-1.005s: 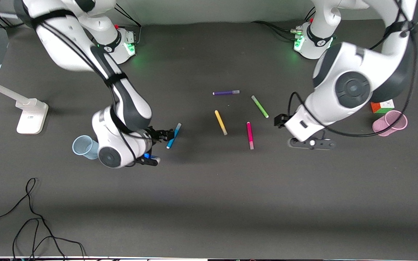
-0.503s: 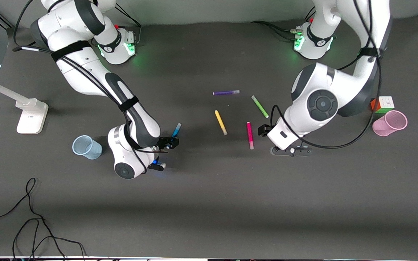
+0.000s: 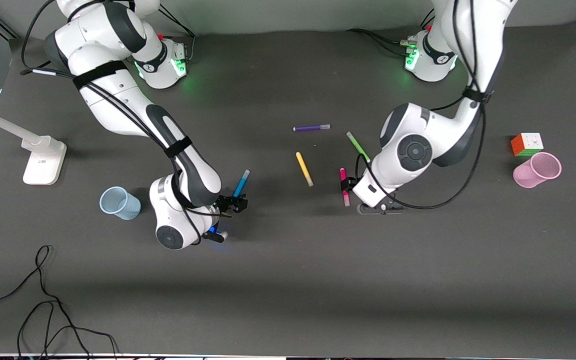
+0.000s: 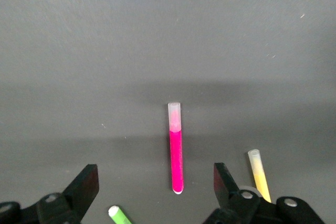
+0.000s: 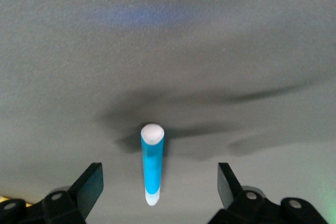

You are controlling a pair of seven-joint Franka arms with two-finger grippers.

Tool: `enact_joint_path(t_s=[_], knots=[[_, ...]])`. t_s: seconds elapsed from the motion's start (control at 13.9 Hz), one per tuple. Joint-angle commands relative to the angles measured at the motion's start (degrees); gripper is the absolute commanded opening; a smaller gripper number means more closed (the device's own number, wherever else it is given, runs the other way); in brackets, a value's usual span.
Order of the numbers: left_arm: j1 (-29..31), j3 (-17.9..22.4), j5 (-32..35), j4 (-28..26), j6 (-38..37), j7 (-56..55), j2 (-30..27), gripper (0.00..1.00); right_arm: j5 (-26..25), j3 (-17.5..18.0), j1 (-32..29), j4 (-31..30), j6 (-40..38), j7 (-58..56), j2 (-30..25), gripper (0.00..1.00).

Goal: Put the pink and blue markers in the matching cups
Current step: 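Close the right gripper on the blue marker while the left gripper grasps the pink marker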

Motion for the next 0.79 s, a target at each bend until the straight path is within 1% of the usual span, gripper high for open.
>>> enact_joint_path(t_s=[0.0,0.07,0.14,0.29,0.36,0.43,0.57,0.72], knots=[[-3.49,0.55,-0.37,-1.69,3.69,-6.56,1.31,0.96,0.22,-0.05,0.24,1.77,0.38,1.41,1.36,0.74],[-4.37,0.55,-0.37,-1.69,5.27,-7.28,2.54,0.96,0.22,-0.05,0.32,1.77,0.38,1.41,1.36,0.6],[-4.55,0.55,-0.37,-1.6,6.42,-7.37,3.6,0.95,0.31,-0.05,0.24,1.77,0.38,1.49,1.36,0.43],[-4.47,0.55,0.16,-1.34,7.65,-7.29,5.1,0.95,0.4,-0.14,0.24,1.77,0.38,1.67,1.36,0.17],[-4.47,0.55,0.33,-1.34,8.01,-7.02,5.45,0.92,0.4,-0.14,0.15,1.86,0.38,1.67,1.27,0.07],[-4.47,0.63,0.42,-1.25,8.01,-6.59,5.98,0.91,0.49,-0.14,0.06,1.86,0.38,1.67,1.18,0.0],[-4.38,0.72,1.91,-1.34,8.1,-6.41,6.5,0.89,0.57,-0.23,0.06,2.12,0.38,1.76,0.66,0.0],[-4.38,0.72,3.93,-1.34,8.01,-6.41,7.03,0.89,0.4,-0.4,-0.03,2.21,-0.23,1.76,-0.57,0.0]])
